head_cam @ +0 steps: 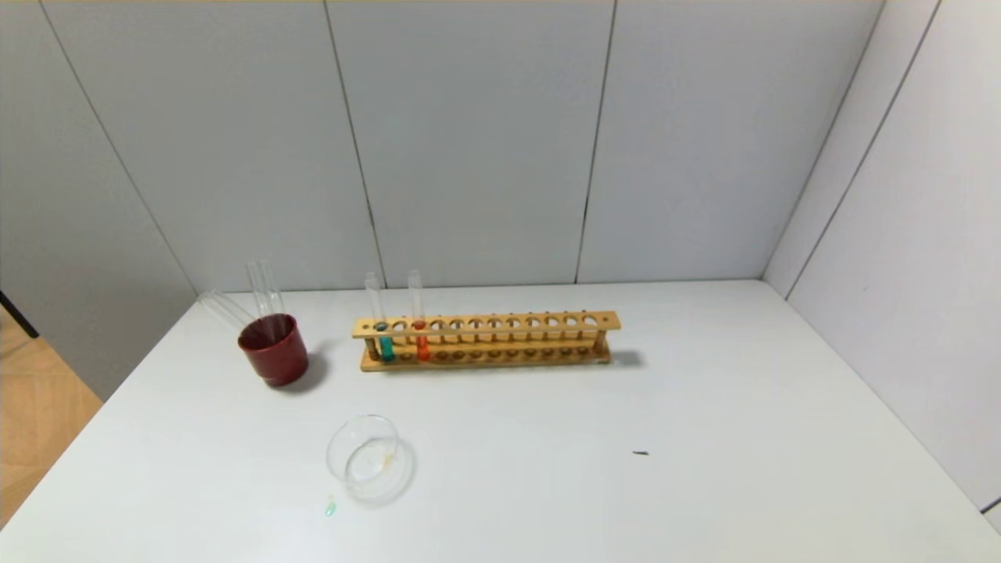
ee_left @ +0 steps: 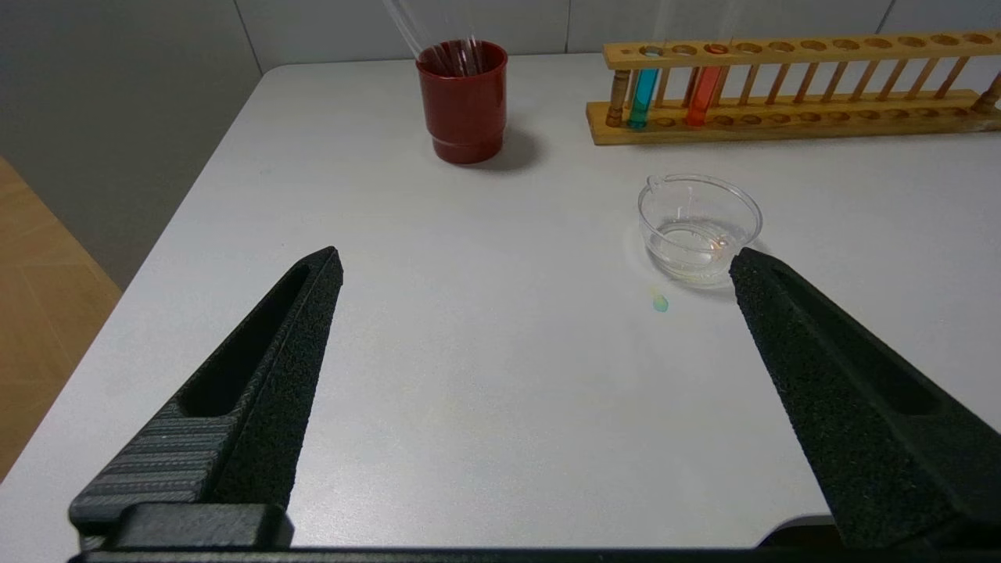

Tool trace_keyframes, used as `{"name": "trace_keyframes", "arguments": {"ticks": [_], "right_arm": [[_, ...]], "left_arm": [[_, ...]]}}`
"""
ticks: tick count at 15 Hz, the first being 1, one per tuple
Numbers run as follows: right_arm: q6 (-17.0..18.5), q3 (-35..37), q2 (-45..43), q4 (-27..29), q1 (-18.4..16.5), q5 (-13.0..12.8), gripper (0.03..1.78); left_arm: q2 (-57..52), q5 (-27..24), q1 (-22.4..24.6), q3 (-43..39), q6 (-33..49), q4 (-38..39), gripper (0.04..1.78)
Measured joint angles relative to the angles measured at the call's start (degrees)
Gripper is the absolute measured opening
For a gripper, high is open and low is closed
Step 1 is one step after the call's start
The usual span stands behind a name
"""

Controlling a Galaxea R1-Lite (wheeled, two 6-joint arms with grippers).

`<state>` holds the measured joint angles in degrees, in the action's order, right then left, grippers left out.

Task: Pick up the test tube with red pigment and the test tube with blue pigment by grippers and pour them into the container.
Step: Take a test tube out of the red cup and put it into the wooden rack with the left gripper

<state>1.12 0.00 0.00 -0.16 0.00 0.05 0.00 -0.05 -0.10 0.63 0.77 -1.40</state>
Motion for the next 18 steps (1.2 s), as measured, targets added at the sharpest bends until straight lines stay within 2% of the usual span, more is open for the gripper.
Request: {"name": "trace_keyframes", "arguments": {"ticks": [18], "right_arm": [[0.0, 0.0, 0.0, 0.0, 0.0, 0.0, 1.71]], "left_arm": [[0.0, 0.4, 0.0, 0.5, -1.4, -0.5, 1.75]]}}
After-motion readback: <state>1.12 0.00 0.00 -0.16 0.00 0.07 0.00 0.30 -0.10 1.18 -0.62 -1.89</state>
